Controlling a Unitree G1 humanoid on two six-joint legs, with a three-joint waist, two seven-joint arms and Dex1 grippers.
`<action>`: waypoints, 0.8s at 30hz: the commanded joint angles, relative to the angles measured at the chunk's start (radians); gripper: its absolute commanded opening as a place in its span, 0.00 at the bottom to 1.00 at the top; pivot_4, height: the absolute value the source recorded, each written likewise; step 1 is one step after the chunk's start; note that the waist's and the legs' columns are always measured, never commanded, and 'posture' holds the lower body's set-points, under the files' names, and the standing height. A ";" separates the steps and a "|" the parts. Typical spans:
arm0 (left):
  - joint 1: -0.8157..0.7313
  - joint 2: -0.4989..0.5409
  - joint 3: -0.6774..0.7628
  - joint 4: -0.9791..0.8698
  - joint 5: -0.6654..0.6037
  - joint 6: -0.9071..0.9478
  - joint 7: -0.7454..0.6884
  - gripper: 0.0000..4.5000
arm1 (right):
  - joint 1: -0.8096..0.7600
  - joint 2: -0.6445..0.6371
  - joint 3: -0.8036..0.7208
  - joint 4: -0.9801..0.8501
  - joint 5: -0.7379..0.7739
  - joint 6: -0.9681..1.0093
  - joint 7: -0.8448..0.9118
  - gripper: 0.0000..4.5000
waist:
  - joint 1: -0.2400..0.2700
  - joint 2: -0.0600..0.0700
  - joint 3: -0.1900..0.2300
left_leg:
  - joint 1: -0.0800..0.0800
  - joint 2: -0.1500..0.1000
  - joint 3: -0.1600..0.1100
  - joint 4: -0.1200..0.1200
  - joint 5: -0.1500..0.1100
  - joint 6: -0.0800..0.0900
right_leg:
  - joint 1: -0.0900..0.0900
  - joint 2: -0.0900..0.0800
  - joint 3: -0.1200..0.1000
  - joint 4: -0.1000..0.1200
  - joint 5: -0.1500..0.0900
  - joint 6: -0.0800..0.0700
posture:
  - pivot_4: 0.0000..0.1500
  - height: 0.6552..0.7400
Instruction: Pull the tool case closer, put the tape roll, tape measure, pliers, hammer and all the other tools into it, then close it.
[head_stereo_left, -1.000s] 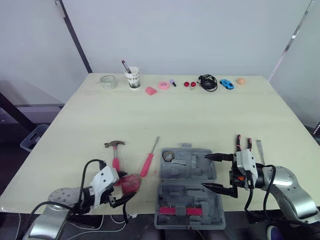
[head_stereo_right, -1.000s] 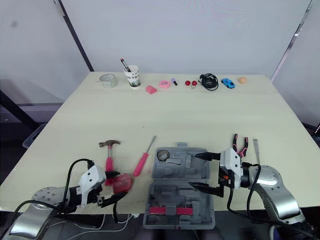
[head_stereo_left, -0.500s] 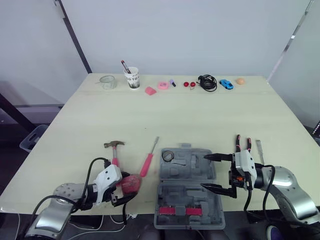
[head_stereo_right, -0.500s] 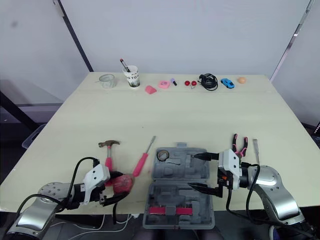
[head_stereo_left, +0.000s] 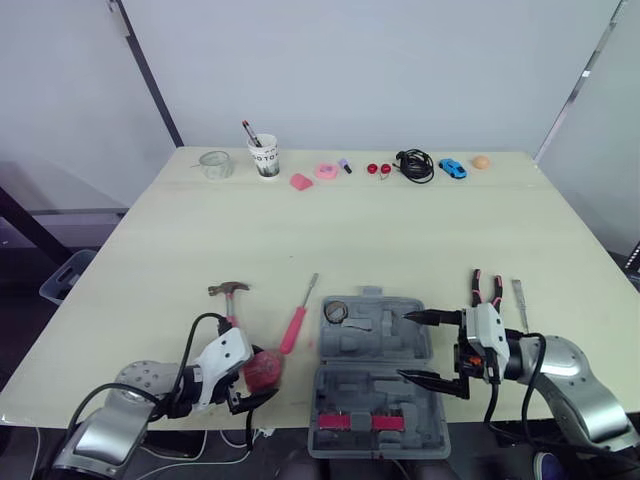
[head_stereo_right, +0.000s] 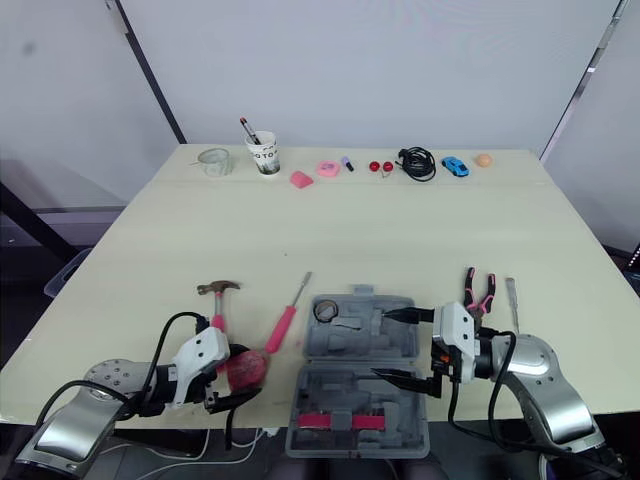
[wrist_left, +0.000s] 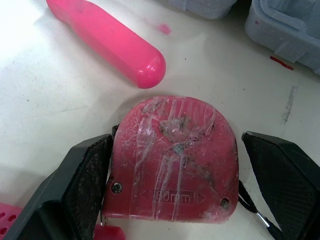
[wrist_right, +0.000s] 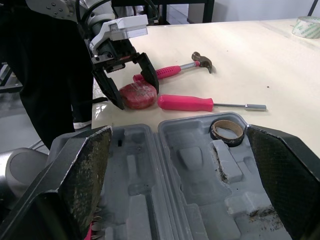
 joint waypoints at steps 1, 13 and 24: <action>0.000 0.004 -0.012 -0.013 0.007 0.003 0.005 0.98 | -0.002 -0.003 -0.006 -0.028 0.010 -0.010 -0.003 1.00 | 0.000 0.000 0.000 | 0.000 0.000 0.000 0.000 0.000 0.000 | 0.000 0.000 0.000 0.000 0.000 0.000 | 1.00 1.00; -0.032 0.001 -0.016 0.008 0.005 0.006 0.002 0.68 | -0.023 -0.006 -0.005 -0.044 0.025 0.012 -0.003 1.00 | 0.000 0.000 0.000 | 0.000 0.000 0.000 0.000 0.000 0.000 | 0.000 0.000 0.000 0.000 0.000 0.000 | 1.00 1.00; -0.080 0.062 0.017 0.042 -0.040 -0.075 -0.111 0.68 | -0.029 -0.030 -0.012 -0.043 0.097 0.037 0.083 1.00 | 0.001 0.000 0.000 | 0.000 0.000 0.000 0.000 0.000 0.000 | 0.000 0.000 0.000 0.000 0.000 0.000 | 1.00 1.00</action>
